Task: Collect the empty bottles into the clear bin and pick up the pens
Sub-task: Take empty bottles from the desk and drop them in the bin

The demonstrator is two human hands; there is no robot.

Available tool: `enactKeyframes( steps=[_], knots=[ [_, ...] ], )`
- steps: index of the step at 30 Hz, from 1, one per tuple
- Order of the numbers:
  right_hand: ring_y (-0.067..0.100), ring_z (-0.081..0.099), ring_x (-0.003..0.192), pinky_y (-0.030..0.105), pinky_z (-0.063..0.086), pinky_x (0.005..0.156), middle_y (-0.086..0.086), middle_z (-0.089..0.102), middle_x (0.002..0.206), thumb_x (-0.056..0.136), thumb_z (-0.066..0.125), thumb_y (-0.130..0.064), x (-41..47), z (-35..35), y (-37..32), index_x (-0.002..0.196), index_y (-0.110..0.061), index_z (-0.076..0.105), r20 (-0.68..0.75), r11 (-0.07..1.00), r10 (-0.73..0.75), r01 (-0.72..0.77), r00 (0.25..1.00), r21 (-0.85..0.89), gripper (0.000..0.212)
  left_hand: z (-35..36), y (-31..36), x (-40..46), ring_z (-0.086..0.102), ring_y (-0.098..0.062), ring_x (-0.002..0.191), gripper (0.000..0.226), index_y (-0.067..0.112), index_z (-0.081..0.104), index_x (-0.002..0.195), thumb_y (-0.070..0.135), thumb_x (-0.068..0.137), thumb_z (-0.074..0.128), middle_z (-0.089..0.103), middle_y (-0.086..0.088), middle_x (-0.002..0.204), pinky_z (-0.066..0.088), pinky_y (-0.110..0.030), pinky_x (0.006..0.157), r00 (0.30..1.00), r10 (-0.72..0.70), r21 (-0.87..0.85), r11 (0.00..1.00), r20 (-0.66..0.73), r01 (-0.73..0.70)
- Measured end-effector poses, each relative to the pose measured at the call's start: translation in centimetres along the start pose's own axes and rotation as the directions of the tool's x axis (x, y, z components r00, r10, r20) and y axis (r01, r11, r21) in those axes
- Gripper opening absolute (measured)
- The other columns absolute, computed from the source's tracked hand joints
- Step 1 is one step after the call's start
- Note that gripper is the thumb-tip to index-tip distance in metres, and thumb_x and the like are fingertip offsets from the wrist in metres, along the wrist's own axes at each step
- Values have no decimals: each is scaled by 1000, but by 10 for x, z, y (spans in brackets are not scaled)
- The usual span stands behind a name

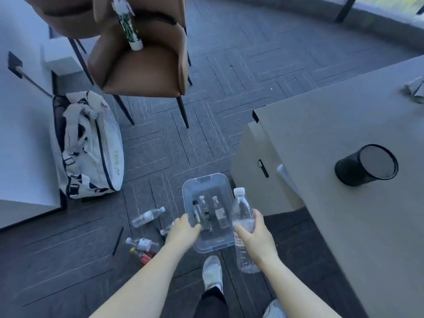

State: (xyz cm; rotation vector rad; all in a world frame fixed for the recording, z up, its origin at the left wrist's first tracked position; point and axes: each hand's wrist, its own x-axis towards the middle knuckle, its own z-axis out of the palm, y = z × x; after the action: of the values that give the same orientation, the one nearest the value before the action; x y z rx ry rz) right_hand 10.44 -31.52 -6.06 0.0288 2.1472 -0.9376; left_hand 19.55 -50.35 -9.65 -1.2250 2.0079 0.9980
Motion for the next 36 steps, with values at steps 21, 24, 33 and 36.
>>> enactKeyframes(
  steps=[21, 24, 33, 36],
  knots=[
    [33, 46, 123, 46, 45, 97, 12, 43, 143, 89, 49, -38, 71, 71, -4, 150, -26, 25, 54, 959, 99, -80, 994, -273, 66, -11, -16, 13, 44, -23, 124, 44, 22, 42, 138, 34, 96, 44, 44, -3, 139, 44, -39, 93, 948, 308, 210, 935, -74, -287],
    [31, 47, 123, 48, 43, 99, 11, 43, 144, 91, 45, -31, 45, 50, -9, 149, -25, 26, 20, 961, 56, -48, 998, -272, 61, -16, 9, -2, 46, -23, 121, 42, 22, 43, 137, 33, 96, 44, 46, -1, 137, 45, -39, 92, 922, 378, 233, 907, -83, -350],
    [16, 56, 111, 35, 47, 91, -5, 57, 125, 93, 52, -27, -50, -94, 4, 131, -25, 53, -354, 986, -141, 99, 925, -134, 38, 9, 148, -81, 47, -24, 120, 38, 18, 51, 132, 28, 95, 49, 52, 0, 132, 44, -39, 95, 644, 763, 367, 613, -45, -700],
    [15, 53, 116, 28, 42, 91, -3, 58, 123, 95, 54, -20, -84, -164, 37, 129, -19, 56, -542, 992, -127, 100, 831, -79, 35, 45, 207, -113, 49, -26, 118, 37, 17, 55, 129, 28, 94, 50, 53, -1, 131, 47, -41, 92, 512, 859, 397, 462, 21, -793]
  ],
)
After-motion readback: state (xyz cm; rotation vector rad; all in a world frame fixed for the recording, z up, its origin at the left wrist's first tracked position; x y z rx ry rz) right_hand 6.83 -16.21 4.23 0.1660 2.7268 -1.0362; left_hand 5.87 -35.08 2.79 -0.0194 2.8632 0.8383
